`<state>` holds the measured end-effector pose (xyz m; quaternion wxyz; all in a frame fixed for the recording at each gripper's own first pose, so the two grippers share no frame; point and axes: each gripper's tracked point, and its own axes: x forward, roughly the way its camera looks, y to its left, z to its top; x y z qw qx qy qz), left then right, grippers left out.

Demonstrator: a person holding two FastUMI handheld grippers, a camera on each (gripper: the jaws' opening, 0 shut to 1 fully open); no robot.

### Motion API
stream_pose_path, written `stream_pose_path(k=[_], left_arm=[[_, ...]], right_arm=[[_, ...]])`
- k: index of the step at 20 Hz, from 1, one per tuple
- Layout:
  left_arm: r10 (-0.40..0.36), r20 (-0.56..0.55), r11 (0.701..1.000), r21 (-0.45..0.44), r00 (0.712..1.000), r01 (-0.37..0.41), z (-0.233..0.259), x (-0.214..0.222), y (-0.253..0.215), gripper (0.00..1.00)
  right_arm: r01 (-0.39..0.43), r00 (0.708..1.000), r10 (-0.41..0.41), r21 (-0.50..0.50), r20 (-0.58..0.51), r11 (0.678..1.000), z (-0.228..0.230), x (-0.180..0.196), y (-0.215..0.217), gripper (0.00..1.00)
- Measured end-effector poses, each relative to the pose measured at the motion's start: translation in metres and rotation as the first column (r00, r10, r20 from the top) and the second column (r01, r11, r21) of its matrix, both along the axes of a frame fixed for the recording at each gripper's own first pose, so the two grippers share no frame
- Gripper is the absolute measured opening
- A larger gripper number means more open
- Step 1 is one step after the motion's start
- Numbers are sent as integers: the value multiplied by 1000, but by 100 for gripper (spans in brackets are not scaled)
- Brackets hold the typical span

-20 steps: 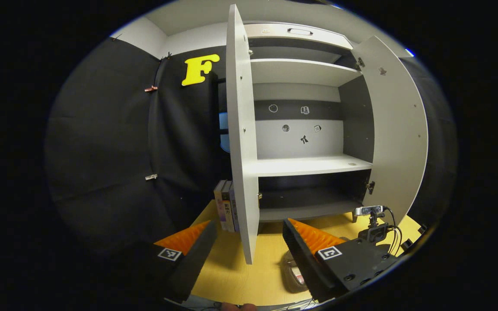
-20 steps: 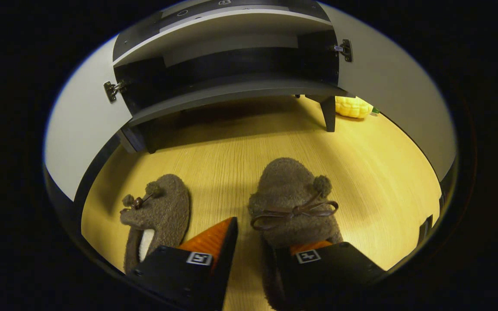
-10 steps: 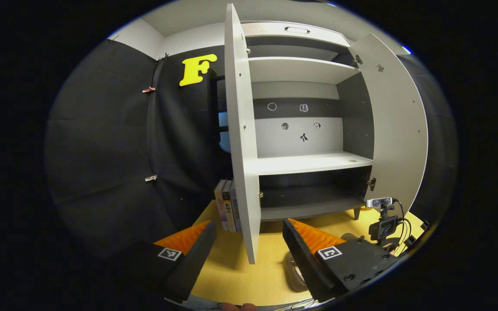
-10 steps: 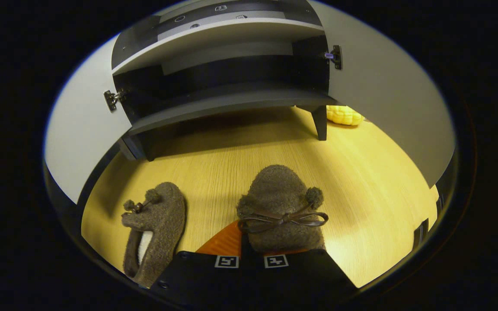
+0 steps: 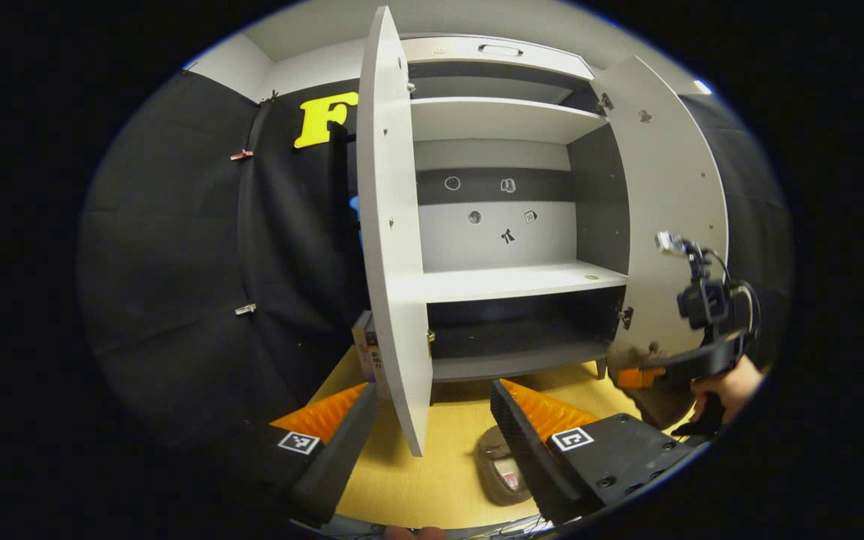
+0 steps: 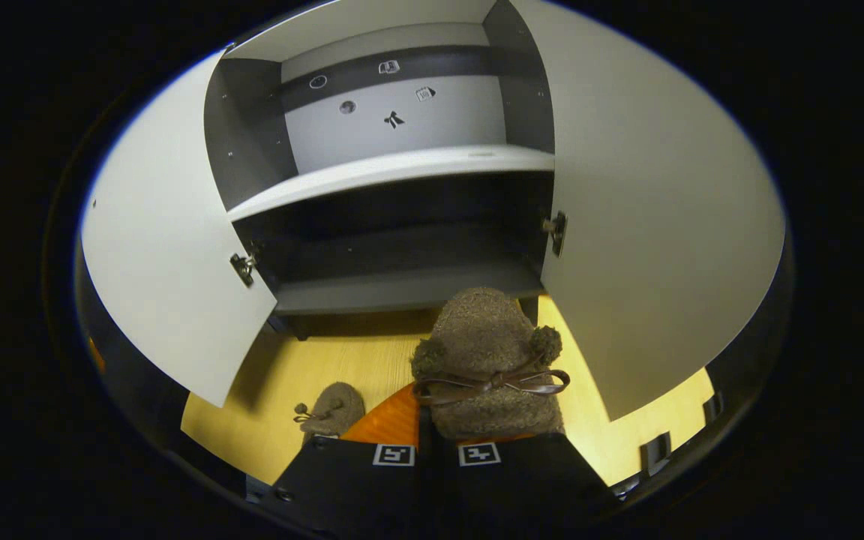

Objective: Grab one shoe with the right hand and put it into the shoe cabinet, grab the other shoe with the left hand and put it into the shoe cabinet; then close the right door with the right hand and the left door with the left hand.

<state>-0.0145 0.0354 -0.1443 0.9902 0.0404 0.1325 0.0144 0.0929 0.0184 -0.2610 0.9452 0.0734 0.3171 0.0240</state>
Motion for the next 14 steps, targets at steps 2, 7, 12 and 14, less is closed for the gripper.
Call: stream_pose_path(k=[2,7,12,14], left_arm=[[-6,2,1000,-8,1000,6,1,0,-4,95],[-22,-8,1000,-19,1000,22,-1,-1,-15,96],[-30,-2,999,-36,1000,30,2,2,-22,95],[-23,-1,999,-35,1000,23,5,1,-21,98]], right_arm=[[-8,1000,8,4,14,1000,34,13,0,7],[-51,997,51,-4,58,999,105,69,8,7],[-94,994,91,40,60,995,139,132,31,7],[-97,994,94,58,53,994,140,152,38,7]])
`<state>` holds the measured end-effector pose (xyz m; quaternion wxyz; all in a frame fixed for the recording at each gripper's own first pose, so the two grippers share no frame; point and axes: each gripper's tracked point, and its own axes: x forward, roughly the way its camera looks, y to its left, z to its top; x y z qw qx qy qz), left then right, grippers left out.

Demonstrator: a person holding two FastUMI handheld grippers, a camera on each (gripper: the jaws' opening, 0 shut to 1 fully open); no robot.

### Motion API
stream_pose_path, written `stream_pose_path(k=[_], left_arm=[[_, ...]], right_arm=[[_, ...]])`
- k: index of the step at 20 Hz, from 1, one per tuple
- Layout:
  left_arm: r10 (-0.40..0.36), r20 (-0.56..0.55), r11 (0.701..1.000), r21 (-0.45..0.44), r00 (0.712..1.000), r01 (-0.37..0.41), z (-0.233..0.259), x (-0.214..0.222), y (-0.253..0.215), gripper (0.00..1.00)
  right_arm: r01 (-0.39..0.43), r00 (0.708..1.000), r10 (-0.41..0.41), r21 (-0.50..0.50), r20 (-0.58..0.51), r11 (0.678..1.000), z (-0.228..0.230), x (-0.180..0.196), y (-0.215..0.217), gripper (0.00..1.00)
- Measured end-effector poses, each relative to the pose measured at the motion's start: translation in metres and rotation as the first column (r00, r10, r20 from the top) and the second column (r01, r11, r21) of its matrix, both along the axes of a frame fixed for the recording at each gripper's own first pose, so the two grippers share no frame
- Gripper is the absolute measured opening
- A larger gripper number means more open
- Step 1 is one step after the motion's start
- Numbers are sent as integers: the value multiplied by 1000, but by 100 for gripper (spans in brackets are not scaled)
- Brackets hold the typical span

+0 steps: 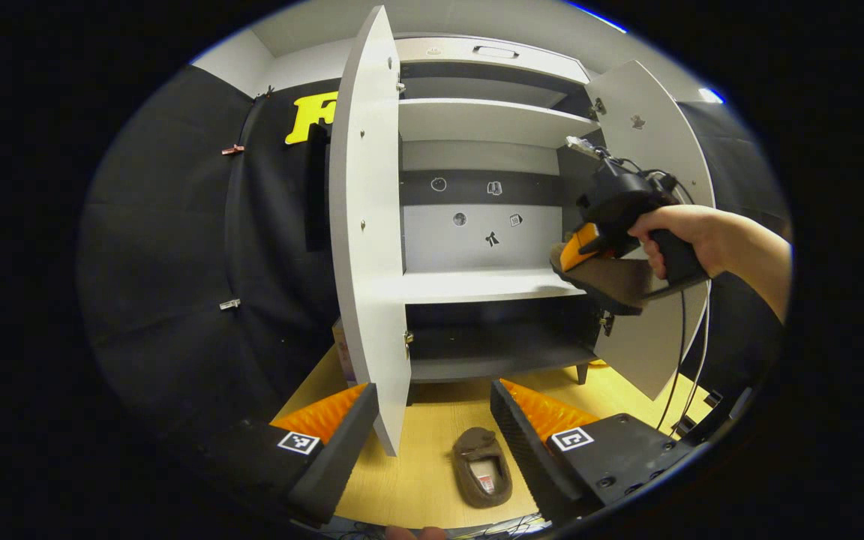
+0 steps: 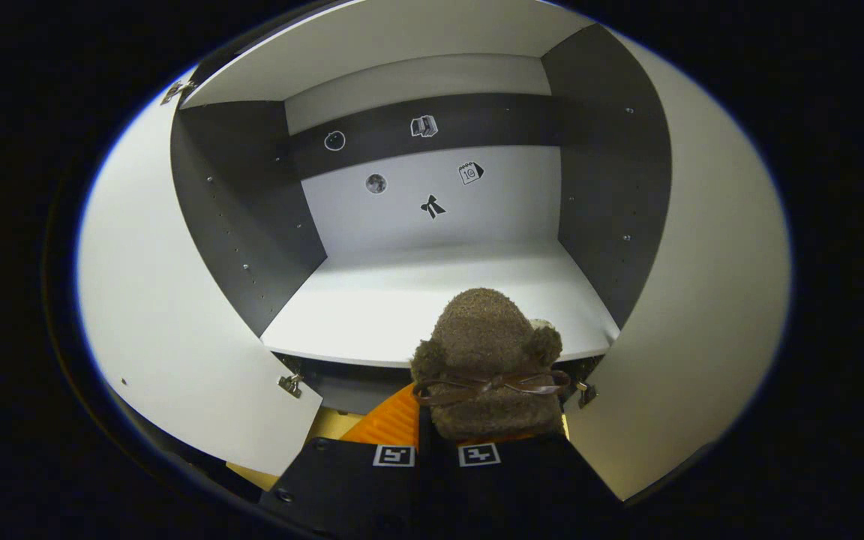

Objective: Grab one shoe with the right hand and put it into the shoe cabinet, grab the other shoe with the left hand and put it into the shoe cabinet; then close the right door with the right hand and the left door with the left hand.

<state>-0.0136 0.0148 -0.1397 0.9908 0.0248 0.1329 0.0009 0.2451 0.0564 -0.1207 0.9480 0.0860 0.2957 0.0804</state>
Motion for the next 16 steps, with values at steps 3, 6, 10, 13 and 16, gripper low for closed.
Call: stream_pose_path(k=[3,6,10,13,16], left_arm=[[17,1,1000,-16,1000,-17,3,0,4,96],[41,-7,999,-19,999,-41,-1,2,9,96],[72,-20,997,-24,997,-73,-6,5,14,96],[103,-29,995,-16,994,-103,-9,7,16,96],[127,-32,992,-21,991,-127,-7,7,14,96]], right_arm=[[9,1000,-9,0,9,1000,0,37,-1,7],[26,998,-25,-26,50,999,4,84,-8,7],[41,995,-38,-33,95,999,12,140,-11,6],[54,996,-52,-26,74,998,-2,172,-12,6],[62,997,-60,-27,52,998,-17,194,-13,6]])
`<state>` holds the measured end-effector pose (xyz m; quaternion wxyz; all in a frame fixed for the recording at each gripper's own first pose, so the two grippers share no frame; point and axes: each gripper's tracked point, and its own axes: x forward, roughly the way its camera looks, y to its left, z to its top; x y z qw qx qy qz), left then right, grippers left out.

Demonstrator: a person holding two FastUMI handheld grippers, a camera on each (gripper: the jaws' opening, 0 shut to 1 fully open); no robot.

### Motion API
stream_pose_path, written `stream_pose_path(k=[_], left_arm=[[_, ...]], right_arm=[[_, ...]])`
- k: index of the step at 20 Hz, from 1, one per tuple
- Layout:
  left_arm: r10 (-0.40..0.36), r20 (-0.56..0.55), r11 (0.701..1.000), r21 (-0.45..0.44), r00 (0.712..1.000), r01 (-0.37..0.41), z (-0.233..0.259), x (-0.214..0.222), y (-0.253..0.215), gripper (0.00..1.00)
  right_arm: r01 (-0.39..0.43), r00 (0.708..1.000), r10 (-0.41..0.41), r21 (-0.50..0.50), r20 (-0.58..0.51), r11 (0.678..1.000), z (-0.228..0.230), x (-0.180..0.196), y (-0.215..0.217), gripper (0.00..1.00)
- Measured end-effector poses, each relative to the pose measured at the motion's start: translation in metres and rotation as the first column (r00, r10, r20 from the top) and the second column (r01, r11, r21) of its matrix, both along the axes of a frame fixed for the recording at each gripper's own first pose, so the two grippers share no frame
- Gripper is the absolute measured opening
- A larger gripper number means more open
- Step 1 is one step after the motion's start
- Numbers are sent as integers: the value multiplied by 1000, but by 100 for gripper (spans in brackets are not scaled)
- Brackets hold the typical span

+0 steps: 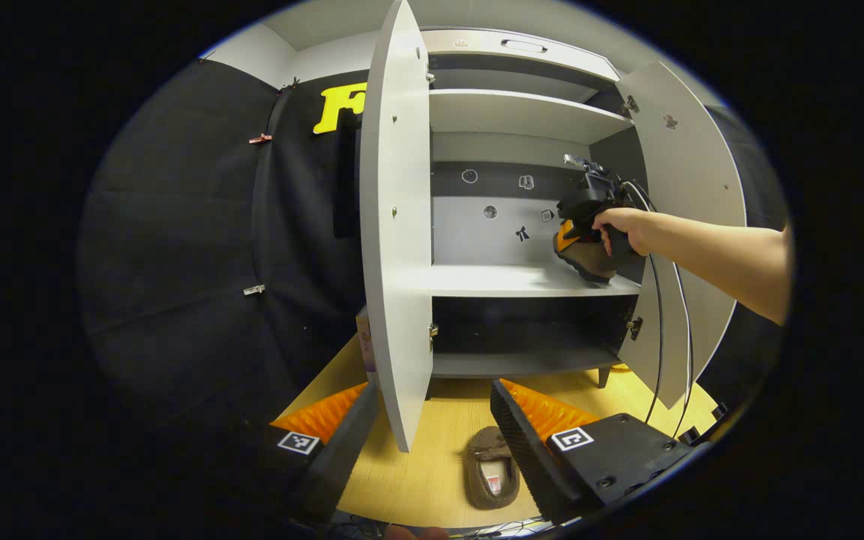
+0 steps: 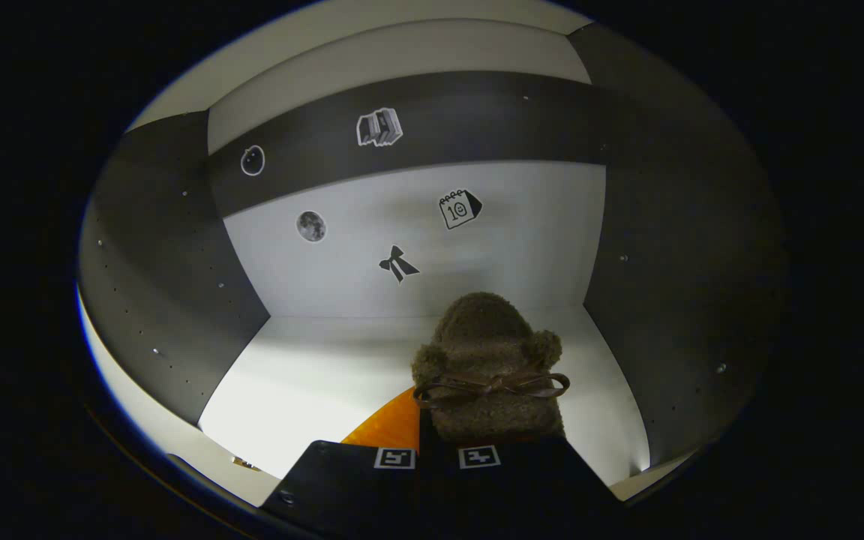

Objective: Grab one shoe with the right hand and put it into the shoe cabinet, grab the other shoe with the left hand and put it into the shoe cabinet; then close the right door with the right hand and the left door with the left hand.

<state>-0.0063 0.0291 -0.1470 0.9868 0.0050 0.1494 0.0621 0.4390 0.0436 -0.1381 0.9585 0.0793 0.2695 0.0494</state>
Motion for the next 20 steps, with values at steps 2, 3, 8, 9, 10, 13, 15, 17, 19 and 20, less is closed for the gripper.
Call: stream_pose_path(k=[2,3,8,9,10,13,15,17,19,20], left_arm=[[10,-2,1000,-1,1000,-10,0,-2,-2,96],[14,-6,1000,0,1000,-14,-2,-2,-4,96],[23,-25,1000,-10,999,-23,-7,-3,-7,98],[23,-27,1000,-13,999,-23,-7,-4,-7,96],[22,-24,1000,-16,999,-22,-6,-4,-7,95],[10,-17,1000,-25,1000,-10,-8,-1,-9,95],[-4,-27,1000,-27,1000,3,-13,-1,-10,95],[-17,-25,999,-40,1000,16,-15,-1,-12,96],[-37,-24,998,-51,999,36,-16,-1,-15,96],[-45,-27,997,-56,999,43,-18,-1,-15,96]], right_arm=[[7,1000,-7,11,-22,1000,-12,11,3,6],[7,999,-6,6,-35,1000,-19,14,3,6],[-1,998,0,-13,-65,1000,-32,18,8,8],[-5,997,4,-10,-76,1000,-32,15,9,14],[-13,996,13,-4,-84,1000,-32,11,10,17],[-19,997,20,23,-70,1000,-22,1,16,47],[-29,998,31,37,-55,999,-12,-11,22,62],[-38,999,38,8,-37,999,-4,-24,21,79],[-25,1000,24,-20,-11,1000,0,-37,16,98],[-21,1000,22,-19,11,1000,5,-43,16,97]])
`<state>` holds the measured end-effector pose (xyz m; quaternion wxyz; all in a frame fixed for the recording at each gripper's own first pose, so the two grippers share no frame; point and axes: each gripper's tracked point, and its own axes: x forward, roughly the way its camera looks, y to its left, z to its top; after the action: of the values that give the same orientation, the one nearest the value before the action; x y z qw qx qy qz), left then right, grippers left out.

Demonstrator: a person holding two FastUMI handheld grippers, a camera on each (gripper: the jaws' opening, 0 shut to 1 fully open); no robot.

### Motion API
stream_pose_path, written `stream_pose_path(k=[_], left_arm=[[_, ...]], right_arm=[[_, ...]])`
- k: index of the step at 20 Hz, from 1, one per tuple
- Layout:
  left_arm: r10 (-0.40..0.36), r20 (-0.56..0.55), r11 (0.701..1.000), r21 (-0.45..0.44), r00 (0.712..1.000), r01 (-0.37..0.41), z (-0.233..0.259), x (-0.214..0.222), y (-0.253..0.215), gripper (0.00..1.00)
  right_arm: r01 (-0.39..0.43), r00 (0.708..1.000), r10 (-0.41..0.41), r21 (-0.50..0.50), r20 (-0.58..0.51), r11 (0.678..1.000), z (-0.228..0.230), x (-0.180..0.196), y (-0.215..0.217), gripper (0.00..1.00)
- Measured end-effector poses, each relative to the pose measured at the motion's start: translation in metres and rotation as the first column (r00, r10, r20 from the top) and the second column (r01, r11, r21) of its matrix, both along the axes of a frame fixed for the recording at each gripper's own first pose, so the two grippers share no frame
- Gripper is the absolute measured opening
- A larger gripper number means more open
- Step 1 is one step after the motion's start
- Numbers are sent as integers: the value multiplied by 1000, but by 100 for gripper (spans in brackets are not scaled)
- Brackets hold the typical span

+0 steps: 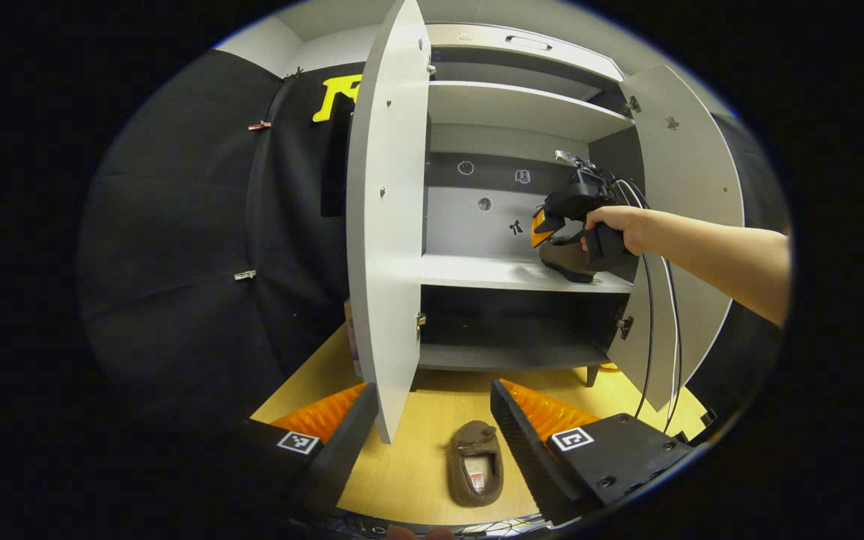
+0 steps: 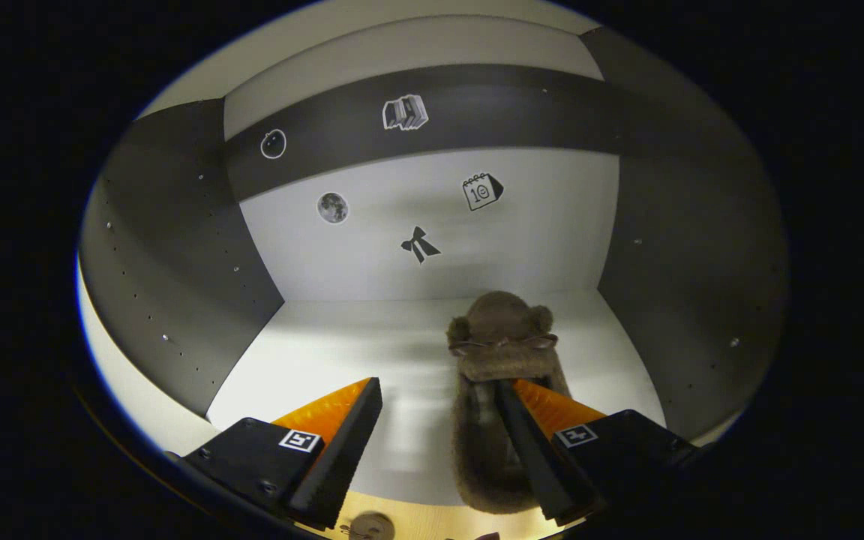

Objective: Grab one shoe with the right hand and put it into the shoe cabinet, grab the other shoe with the left hand and put it into the shoe cabinet; then close the right door with the right hand and the left door with the left hand.

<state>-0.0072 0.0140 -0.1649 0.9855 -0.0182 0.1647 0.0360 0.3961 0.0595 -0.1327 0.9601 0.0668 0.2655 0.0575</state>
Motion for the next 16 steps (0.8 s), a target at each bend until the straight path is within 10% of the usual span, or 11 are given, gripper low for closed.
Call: stream_pose_path(k=[16], left_arm=[[-195,-148,979,-87,969,184,-128,-1,-28,93]], right_arm=[[82,890,-77,8,448,997,110,-203,-38,98]])
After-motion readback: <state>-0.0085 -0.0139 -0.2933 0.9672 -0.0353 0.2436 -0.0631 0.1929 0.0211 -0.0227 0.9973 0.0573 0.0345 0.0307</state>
